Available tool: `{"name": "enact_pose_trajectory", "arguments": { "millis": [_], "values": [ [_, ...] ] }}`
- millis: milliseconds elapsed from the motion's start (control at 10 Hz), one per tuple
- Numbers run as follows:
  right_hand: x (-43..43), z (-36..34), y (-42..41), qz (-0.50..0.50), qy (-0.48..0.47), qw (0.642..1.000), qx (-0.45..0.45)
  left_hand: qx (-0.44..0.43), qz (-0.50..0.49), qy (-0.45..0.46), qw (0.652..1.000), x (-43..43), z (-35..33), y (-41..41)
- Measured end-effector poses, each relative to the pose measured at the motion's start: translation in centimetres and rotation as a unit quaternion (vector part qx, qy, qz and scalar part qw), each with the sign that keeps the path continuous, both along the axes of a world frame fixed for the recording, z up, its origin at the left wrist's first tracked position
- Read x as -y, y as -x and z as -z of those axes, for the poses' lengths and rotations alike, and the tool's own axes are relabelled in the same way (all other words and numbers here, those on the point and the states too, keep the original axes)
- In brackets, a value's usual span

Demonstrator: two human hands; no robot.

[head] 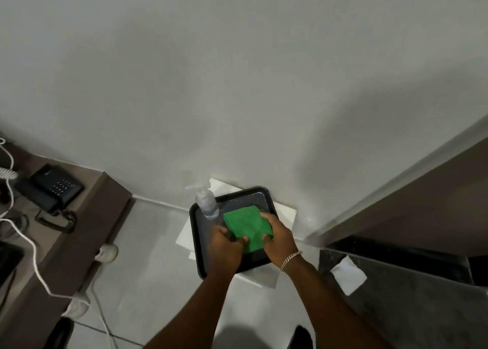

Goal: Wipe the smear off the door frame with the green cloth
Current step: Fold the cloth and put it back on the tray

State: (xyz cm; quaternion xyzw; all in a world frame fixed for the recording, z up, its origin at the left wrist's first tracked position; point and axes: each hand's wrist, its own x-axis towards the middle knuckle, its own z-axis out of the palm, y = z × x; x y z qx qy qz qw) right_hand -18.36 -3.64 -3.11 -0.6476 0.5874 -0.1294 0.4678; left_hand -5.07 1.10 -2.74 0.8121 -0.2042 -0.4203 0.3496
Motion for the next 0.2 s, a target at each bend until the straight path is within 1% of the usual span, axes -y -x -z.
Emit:
{"name": "enact_pose_trajectory", "arguments": {
  "millis": [100, 200],
  "values": [
    [0.3, 1.5, -0.3, -0.033, 0.022, 0.998, -0.041, 0.027, 0.089, -0.035, 0.995, -0.2, 1.5, -0.8],
    [0.1, 1.5, -0.5, -0.056, 0.051, 0.993, -0.091, 0.059, 0.168, -0.034, 0.983, 0.0, 1.2, -1.8]
  ]
}}
